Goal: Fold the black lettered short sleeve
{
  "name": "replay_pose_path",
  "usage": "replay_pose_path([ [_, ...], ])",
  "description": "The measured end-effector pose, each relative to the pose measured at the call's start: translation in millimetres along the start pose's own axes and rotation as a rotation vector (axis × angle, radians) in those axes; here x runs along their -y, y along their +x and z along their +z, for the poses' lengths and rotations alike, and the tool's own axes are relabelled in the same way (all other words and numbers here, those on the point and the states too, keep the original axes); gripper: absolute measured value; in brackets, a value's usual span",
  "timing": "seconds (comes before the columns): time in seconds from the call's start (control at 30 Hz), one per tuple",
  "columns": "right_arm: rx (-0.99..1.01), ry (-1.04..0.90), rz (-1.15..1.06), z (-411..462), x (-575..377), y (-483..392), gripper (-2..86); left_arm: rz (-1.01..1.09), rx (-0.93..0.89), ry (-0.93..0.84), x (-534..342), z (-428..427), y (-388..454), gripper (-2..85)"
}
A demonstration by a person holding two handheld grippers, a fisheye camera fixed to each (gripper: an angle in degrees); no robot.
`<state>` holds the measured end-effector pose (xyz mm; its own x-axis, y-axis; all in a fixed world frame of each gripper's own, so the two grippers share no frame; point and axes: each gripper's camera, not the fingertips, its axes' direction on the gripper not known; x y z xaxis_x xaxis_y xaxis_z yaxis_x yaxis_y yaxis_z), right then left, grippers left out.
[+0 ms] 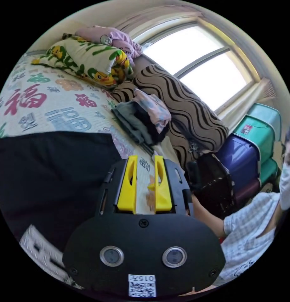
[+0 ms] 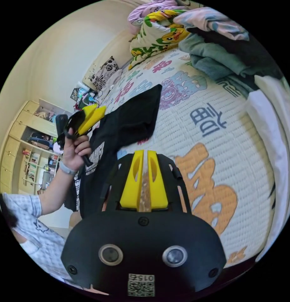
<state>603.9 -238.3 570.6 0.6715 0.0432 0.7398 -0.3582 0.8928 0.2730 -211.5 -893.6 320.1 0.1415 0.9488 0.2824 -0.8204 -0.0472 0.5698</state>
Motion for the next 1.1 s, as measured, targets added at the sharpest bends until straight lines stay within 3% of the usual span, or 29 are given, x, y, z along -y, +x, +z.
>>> replay_pose_path([
  [0.13, -0.030, -0.064, -0.037, 17, -50, -52, 2.0, -0.127, 0.278, 0.033, -100, -144, 37, 8.9],
  [0.27, 0.036, -0.150, -0.106, 59, -74, -121, 2.6, -0.419, 0.636, 0.098, -210, -289, 68, 9.1],
  [0.37, 0.093, -0.258, -0.232, 112, -65, -194, 3.5, -0.560, 0.800, 0.155, -262, -364, 93, 9.1],
  [0.47, 0.145, -0.349, -0.382, 176, -48, -282, 4.5, -0.627, 0.825, 0.275, -287, -415, 108, 9.1],
  [0.7, 0.225, -0.551, -0.482, 361, -9, -449, 6.8, -0.616, 0.903, 0.322, -276, -456, 108, 9.2],
  [0.87, 0.095, -0.750, -0.431, 493, 5, -506, 7.7, -0.500, 1.074, 0.273, -238, -467, 113, 9.4],
  [0.97, 0.061, -0.879, -0.393, 536, 6, -520, 4.6, -0.483, 1.126, 0.213, -224, -471, 108, 9.0],
  [1.1, 0.118, -0.845, -0.464, 538, 18, -558, 0.5, -0.502, 1.143, 0.191, -213, -479, 110, 5.8],
])
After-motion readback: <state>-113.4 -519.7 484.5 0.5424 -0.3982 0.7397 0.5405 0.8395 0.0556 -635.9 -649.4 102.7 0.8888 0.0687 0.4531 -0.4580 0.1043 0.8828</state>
